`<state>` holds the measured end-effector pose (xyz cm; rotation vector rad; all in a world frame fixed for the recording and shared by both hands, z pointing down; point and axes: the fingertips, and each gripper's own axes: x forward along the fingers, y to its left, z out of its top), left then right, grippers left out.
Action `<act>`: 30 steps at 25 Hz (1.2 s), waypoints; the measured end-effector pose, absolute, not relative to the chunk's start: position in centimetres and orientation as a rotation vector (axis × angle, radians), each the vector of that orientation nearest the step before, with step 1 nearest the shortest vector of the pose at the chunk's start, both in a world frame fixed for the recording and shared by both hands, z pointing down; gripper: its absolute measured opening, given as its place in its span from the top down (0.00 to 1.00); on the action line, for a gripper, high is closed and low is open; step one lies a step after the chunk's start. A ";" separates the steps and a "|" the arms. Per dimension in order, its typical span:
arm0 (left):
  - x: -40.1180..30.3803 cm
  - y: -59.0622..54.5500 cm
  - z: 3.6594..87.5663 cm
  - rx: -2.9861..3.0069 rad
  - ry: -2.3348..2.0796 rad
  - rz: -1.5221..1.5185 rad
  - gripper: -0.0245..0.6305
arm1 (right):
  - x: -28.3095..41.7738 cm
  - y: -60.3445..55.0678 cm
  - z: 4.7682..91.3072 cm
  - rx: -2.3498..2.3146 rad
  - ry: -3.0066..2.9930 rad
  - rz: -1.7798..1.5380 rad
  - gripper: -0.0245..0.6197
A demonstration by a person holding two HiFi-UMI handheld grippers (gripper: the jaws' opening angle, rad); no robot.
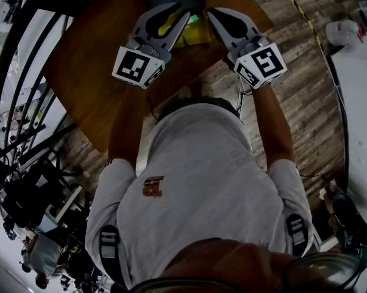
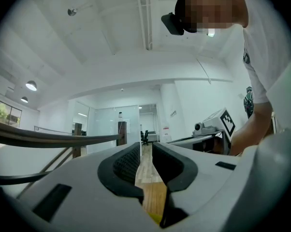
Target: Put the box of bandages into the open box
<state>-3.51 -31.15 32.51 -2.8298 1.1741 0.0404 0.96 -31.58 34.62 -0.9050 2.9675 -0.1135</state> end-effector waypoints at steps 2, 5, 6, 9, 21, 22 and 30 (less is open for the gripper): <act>-3.3 -30.9 32.1 -2.827 1.175 0.072 0.84 | 1.0 -31.4 34.2 -0.899 2.957 -0.110 0.91; -3.1 -30.5 31.5 -2.819 1.172 0.115 0.87 | 1.0 -31.1 33.7 -0.892 2.942 -0.105 0.91; -3.0 -30.3 31.3 -2.813 1.171 0.128 0.88 | 1.1 -30.9 33.5 -0.890 2.938 -0.103 0.91; -2.8 -29.9 30.8 -2.803 1.177 0.146 0.89 | 1.1 -30.4 33.0 -0.879 2.924 -0.098 0.91; -2.5 -28.0 29.7 -2.770 1.193 0.204 0.93 | 0.5 -28.4 31.9 -0.835 2.917 -0.065 0.91; -2.5 -27.8 29.6 -2.768 1.196 0.211 0.93 | 0.5 -28.2 31.7 -0.833 2.917 -0.059 0.91; -2.5 -26.8 29.2 -2.748 1.206 0.252 0.93 | 0.4 -27.2 31.0 -0.827 2.912 -0.014 0.91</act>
